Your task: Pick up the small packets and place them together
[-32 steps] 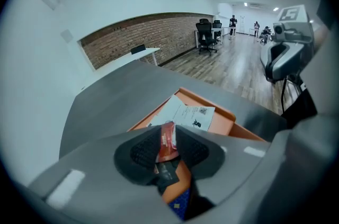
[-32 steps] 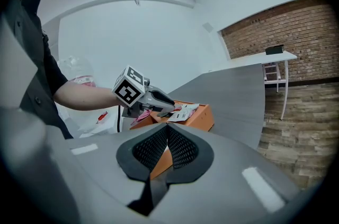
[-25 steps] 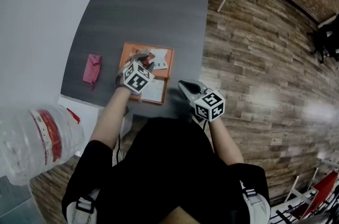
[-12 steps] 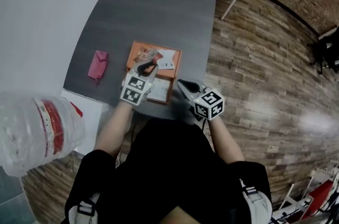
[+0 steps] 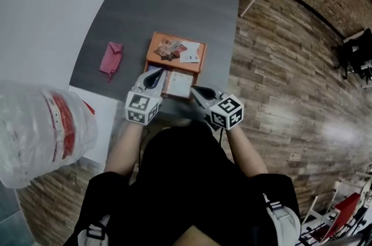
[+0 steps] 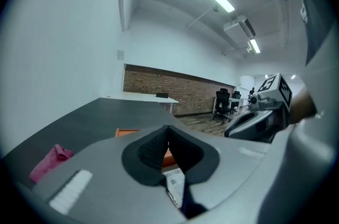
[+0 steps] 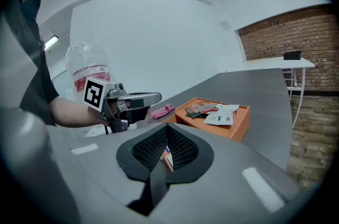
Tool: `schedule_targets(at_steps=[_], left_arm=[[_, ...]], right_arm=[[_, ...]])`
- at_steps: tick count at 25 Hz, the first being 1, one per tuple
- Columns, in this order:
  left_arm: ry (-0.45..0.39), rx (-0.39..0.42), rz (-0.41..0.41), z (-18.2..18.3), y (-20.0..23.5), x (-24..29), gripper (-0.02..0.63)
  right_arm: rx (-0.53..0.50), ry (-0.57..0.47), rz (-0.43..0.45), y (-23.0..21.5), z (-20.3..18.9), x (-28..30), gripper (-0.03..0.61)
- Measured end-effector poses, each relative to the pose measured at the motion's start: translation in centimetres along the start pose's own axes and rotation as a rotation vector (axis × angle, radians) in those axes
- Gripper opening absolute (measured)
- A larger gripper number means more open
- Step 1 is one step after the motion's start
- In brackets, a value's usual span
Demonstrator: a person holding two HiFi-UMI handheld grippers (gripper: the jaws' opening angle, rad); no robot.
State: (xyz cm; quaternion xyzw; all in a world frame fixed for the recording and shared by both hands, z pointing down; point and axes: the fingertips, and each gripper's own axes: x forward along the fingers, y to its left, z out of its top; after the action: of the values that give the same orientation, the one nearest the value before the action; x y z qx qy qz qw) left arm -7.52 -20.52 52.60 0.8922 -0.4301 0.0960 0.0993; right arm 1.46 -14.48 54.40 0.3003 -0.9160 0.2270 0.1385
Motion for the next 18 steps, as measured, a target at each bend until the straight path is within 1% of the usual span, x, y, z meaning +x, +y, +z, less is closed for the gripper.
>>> schedule_targets(at_steps=[5, 8, 12, 14, 16, 18], left_arm=[[-0.092, -0.022, -0.022, 0.6, -0.9, -2.9, 0.0], [-0.116, -0.054, -0.035, 0.8, -1.7, -4.0, 0.0], [-0.134, -0.034, -0.031, 1.5, -2.6, -4.8, 0.0], [-0.144, -0.038, -0.032, 1.8, -3.2, -5.4, 0.0], [-0.162, -0.04, -0.024, 2.2, -3.9, -6.0, 0.0], [-0.178, -0.024, -0.004, 2.5, -4.5, -6.4, 0.0]], right_arm=[[0.044, -0.038, -0.047, 2.3, -1.6, -0.5, 0.003], [0.049, -0.072, -0.102, 2.7, -1.9, -2.1, 0.003], [0.067, -0.171, -0.184, 1.1, -0.4, -5.9, 0.003], [0.076, -0.23, -0.217, 0.6, 0.4, -7.6, 0.003], [0.081, -0.284, -0.239, 0.4, 1.0, -9.0, 0.003], [0.082, -0.327, -0.246, 0.2, 1.4, -10.1, 0.003]])
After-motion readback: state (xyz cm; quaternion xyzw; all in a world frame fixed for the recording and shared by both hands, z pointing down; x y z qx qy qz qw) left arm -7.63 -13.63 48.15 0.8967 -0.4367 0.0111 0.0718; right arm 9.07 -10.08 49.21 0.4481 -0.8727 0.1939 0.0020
